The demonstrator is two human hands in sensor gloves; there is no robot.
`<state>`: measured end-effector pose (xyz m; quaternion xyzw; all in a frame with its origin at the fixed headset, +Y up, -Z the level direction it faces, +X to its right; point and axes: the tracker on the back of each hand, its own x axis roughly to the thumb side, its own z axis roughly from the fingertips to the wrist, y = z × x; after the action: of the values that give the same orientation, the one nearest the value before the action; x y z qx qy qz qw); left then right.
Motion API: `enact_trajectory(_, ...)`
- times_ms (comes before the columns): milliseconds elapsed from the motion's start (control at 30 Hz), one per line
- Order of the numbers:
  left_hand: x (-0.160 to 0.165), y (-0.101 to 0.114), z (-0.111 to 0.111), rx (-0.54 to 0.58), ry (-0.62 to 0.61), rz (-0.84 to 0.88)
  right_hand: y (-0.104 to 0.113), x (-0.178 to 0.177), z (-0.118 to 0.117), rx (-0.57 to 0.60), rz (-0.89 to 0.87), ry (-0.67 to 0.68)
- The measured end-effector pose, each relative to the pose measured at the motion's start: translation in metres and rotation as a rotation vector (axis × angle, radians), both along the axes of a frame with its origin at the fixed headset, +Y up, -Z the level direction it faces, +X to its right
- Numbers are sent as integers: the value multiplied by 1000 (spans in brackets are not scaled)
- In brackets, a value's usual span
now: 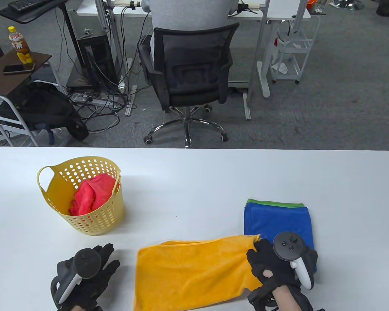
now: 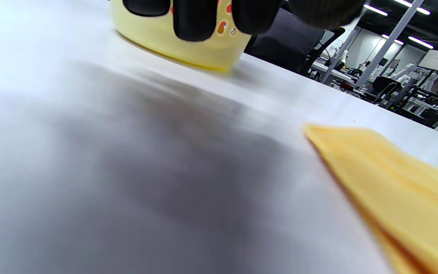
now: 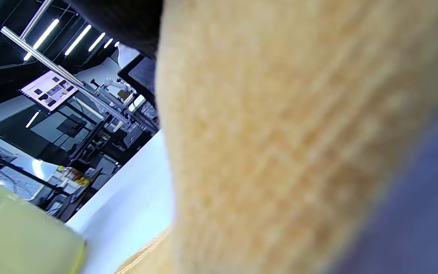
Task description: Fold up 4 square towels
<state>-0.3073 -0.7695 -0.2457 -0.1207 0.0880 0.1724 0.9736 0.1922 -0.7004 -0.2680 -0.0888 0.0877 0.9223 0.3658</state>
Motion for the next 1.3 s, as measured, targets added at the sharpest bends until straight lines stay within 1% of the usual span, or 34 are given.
enact_trajectory(33,1,1,0,3,-3,-1,7,-4,1,13,36,4)
enact_trajectory(100,2,1,0,5,-10,-5,19,-24,1,41,98,40)
enact_trajectory(167,3,0,0,-1,-17,-7,26,-63,-1,62,137,126)
enact_trajectory(233,3,-1,1,-6,-20,-7,21,-101,-5,53,123,221)
enact_trajectory(267,3,-1,1,-8,-21,-7,16,-120,-6,19,84,287)
enact_trajectory(300,3,-2,1,-10,-22,-7,9,-141,-6,-55,15,371)
enact_trajectory(367,3,-2,1,-11,-21,-7,1,-166,-5,-144,-123,485)
enact_trajectory(400,4,-1,1,-11,-21,-7,-1,-172,-6,-173,-196,527)
enact_trajectory(433,3,-1,2,-11,-21,-6,-1,-172,-7,-185,-221,525)
enact_trajectory(500,3,-1,2,-9,-22,-2,0,-159,-11,-169,-227,470)
enact_trajectory(567,4,0,2,-7,-27,2,-2,-134,-18,-133,-144,354)
enact_trajectory(600,4,0,1,-7,-31,4,-8,-117,-20,-131,-70,271)
enact_trajectory(633,4,0,1,-9,-35,4,-16,-103,-21,-148,18,192)
enact_trajectory(667,5,-1,1,-10,-39,5,-25,-94,-21,-175,98,151)
enact_trajectory(700,5,-1,1,-12,-42,5,-38,-87,-20,-229,185,126)
enact_trajectory(767,6,-1,1,-14,-50,5,-62,-81,-21,-357,294,138)
enact_trajectory(800,6,-1,1,-14,-52,5,-74,-81,-22,-402,309,146)
enact_trajectory(833,6,-1,1,-14,-53,5,-83,-82,-24,-423,302,133)
enact_trajectory(867,6,-1,1,-15,-54,3,-89,-85,-25,-385,305,93)
enact_trajectory(933,7,-1,1,-13,-52,-2,-95,-92,-28,-261,367,30)
enact_trajectory(1033,7,-1,2,-12,-48,-6,-98,-104,-28,-211,438,51)
enact_trajectory(1067,7,0,2,-12,-47,-7,-99,-105,-28,-194,408,48)
enact_trajectory(1100,7,0,2,-12,-46,-8,-99,-105,-29,-203,366,45)
enact_trajectory(1167,7,-1,2,-12,-44,-9,-96,-99,-30,-247,285,60)
enact_trajectory(1200,7,0,2,-12,-43,-10,-90,-94,-28,-253,206,73)
enact_trajectory(1267,7,0,2,-12,-45,-8,-74,-84,-27,-199,97,66)
enact_trajectory(1300,7,-1,2,-15,-47,-7,-59,-77,-27,-166,60,86)
